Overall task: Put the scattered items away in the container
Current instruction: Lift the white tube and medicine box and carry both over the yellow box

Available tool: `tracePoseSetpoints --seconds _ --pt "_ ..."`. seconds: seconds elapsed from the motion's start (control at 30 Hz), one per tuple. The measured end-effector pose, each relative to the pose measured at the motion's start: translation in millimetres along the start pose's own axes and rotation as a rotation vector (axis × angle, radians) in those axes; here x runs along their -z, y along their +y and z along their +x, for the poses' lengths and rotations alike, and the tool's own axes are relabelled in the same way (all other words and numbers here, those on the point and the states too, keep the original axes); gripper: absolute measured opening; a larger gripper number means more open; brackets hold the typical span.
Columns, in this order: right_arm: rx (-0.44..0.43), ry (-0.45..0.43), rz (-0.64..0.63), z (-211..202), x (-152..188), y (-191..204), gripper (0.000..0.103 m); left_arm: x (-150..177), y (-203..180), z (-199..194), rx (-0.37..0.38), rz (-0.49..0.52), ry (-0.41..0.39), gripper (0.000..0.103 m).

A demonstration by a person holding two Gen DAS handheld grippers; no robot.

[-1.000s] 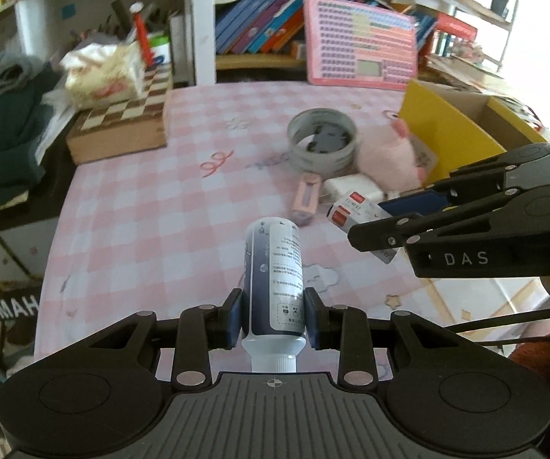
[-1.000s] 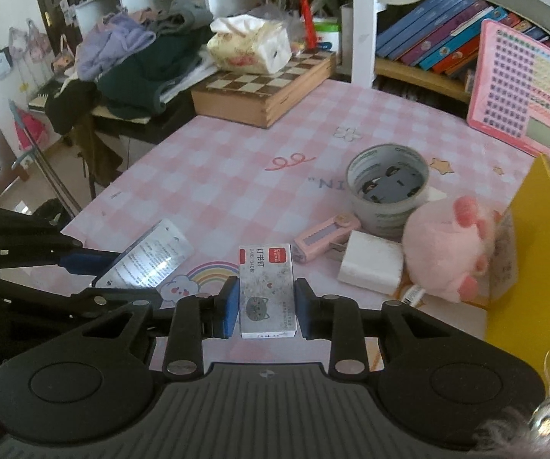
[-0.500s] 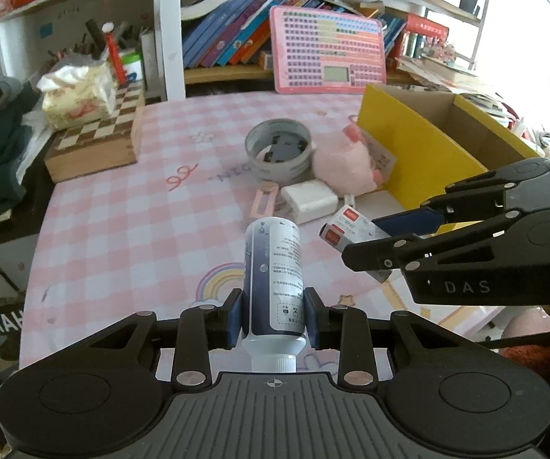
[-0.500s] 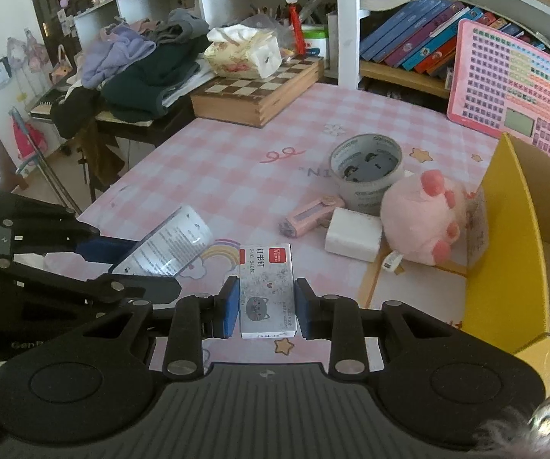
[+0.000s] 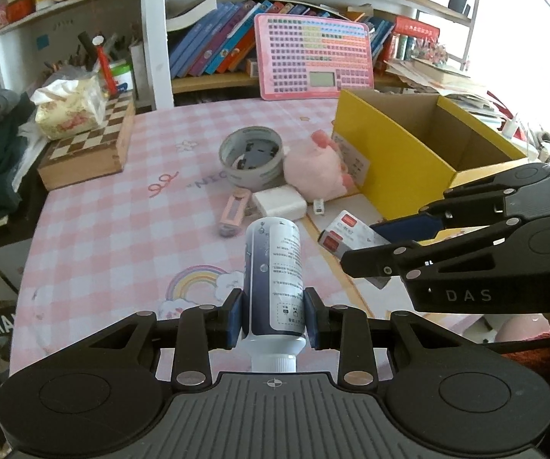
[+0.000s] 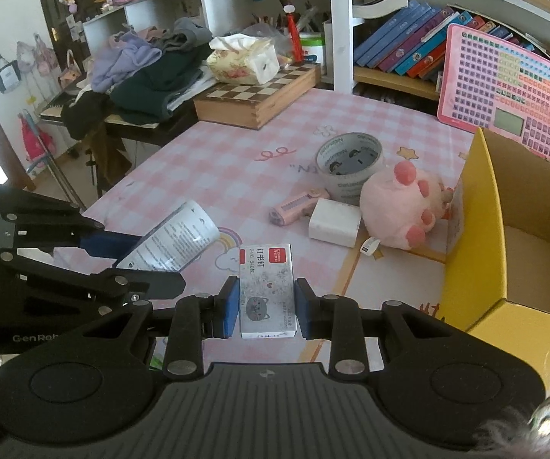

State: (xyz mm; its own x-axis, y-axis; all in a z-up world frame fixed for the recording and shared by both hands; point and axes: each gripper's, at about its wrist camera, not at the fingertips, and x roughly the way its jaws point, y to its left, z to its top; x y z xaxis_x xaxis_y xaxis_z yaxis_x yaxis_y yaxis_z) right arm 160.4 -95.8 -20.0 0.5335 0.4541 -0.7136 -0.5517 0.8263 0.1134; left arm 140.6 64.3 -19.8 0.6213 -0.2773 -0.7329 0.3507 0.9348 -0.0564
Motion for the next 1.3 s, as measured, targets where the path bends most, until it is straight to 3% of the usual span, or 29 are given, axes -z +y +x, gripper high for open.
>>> tracePoseSetpoints --seconds 0.8,1.3 --pt "-0.065 -0.006 -0.027 -57 44 -37 0.028 11 -88 -12 -0.028 -0.001 0.011 0.031" --pt "-0.015 -0.017 0.059 -94 77 -85 0.028 4 -146 0 0.006 0.066 0.02 0.031"
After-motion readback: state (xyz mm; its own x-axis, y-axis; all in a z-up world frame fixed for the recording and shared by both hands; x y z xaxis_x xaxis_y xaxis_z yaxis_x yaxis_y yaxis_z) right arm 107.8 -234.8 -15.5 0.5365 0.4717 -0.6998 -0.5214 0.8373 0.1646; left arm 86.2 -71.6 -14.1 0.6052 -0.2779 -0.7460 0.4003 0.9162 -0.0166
